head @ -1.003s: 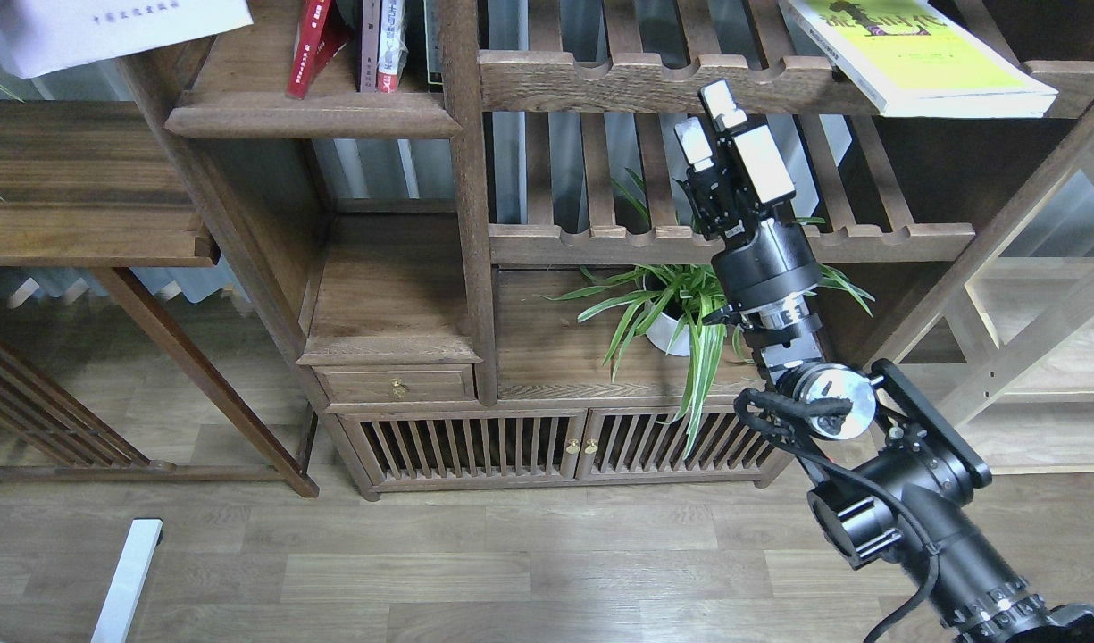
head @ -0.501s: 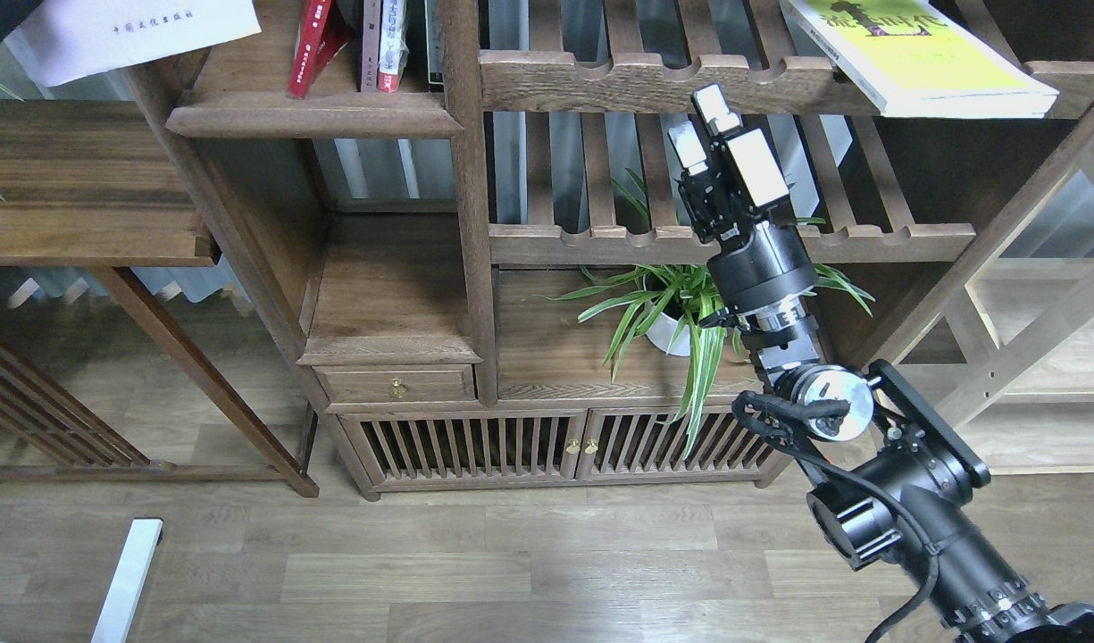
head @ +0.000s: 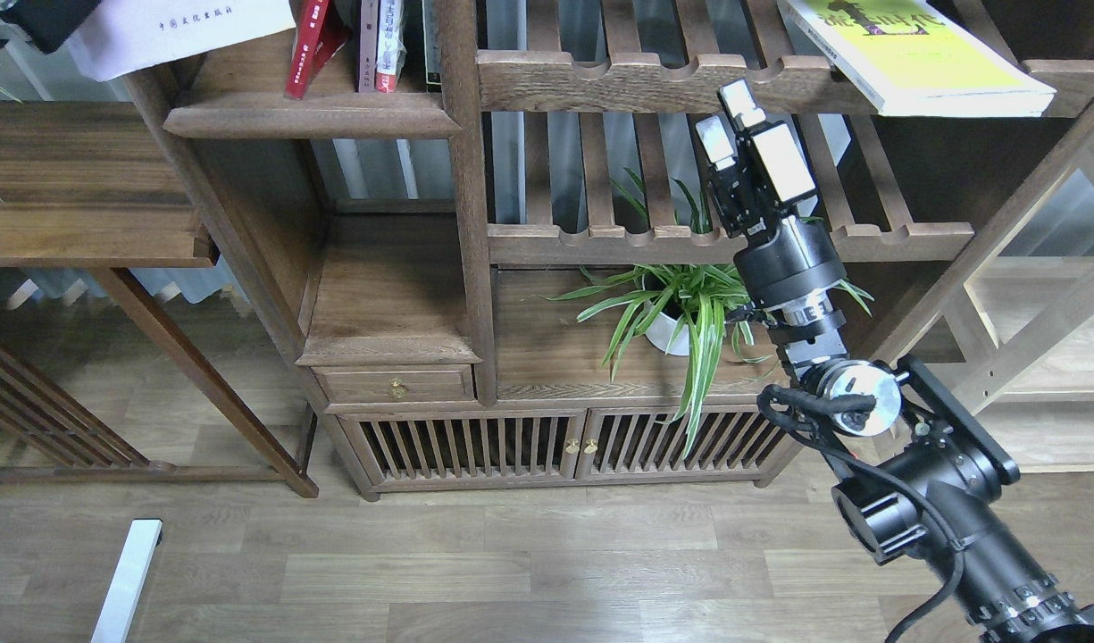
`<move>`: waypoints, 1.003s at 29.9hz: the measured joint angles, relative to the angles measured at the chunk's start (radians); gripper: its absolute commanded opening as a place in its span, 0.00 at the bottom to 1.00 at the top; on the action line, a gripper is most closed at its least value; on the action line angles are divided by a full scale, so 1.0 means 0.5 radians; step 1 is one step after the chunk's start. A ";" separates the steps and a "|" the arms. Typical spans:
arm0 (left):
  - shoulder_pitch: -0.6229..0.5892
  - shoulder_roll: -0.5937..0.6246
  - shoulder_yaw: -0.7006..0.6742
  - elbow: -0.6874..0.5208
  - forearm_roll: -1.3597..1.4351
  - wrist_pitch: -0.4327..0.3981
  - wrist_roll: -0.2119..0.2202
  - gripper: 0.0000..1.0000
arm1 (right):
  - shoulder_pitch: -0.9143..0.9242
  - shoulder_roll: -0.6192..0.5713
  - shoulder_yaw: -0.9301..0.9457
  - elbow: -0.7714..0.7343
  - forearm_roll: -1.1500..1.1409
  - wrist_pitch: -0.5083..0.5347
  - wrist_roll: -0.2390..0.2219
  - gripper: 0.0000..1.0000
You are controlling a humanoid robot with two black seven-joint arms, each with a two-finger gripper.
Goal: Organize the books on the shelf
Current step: 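Push the white book onto the upper shelf with the left gripper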
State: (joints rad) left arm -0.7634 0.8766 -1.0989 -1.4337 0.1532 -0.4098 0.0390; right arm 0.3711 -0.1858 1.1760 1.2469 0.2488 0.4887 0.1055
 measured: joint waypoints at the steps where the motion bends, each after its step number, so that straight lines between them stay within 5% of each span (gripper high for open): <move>1: -0.013 -0.005 0.001 0.028 0.009 0.002 0.000 0.03 | -0.001 -0.002 0.010 0.000 0.001 0.000 0.000 0.84; 18: -0.624 -0.348 0.403 0.516 0.071 0.216 0.024 0.03 | -0.040 -0.072 0.176 -0.002 0.020 0.000 0.004 0.84; 30: -0.695 -0.478 0.491 0.643 0.080 0.443 -0.011 0.03 | -0.046 -0.076 0.225 -0.003 0.033 0.000 0.004 0.84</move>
State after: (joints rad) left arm -1.1109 0.6375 -0.8535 -1.1124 0.1932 -0.1885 0.0336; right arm 0.3482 -0.2239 1.2885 1.2455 0.2654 0.4887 0.1074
